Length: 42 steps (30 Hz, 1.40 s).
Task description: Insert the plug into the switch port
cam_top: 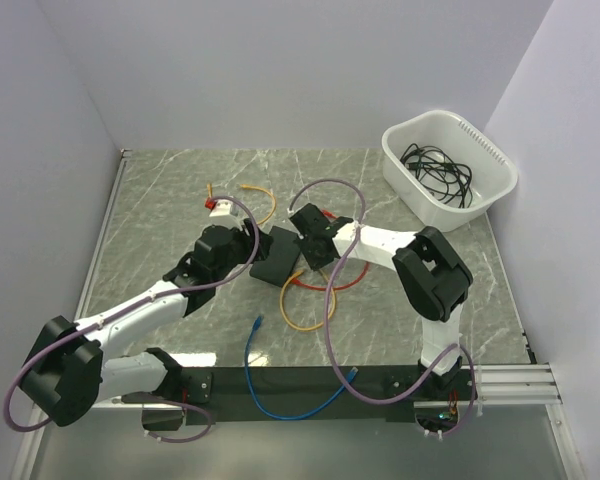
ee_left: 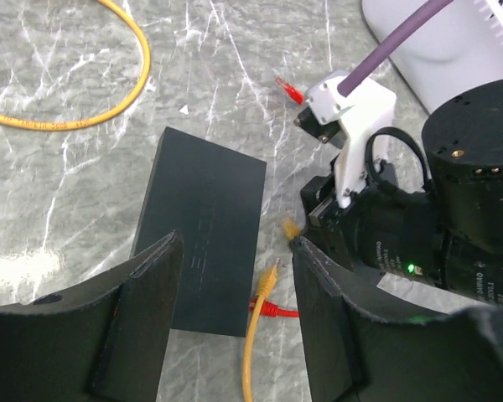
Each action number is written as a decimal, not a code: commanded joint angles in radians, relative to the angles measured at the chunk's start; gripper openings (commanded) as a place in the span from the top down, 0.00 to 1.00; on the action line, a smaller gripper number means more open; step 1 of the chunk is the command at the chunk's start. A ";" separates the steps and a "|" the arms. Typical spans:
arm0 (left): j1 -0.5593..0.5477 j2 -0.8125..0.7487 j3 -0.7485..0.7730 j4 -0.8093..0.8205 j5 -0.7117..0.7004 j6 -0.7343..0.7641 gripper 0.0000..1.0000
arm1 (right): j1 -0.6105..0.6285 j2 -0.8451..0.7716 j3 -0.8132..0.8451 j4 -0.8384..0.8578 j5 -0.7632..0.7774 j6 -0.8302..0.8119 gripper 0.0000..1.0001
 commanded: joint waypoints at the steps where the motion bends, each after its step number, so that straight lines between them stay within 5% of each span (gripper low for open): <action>1: 0.007 -0.007 -0.005 0.069 0.036 -0.008 0.40 | 0.036 0.018 -0.008 0.035 -0.104 0.033 1.00; 11: 0.022 -0.012 -0.013 0.070 0.046 -0.011 0.40 | 0.223 -0.204 -0.170 0.151 -0.322 0.046 1.00; 20: 0.027 -0.007 -0.010 0.062 0.035 -0.013 0.40 | 0.255 -0.451 -0.286 0.227 -0.260 0.069 1.00; 27: 0.067 0.065 -0.008 0.070 0.053 -0.023 0.40 | 0.229 -0.369 -0.255 0.106 -0.079 0.108 1.00; 42: 0.131 0.283 -0.008 0.214 0.167 -0.026 0.45 | 0.225 -0.214 -0.200 0.126 -0.177 0.103 1.00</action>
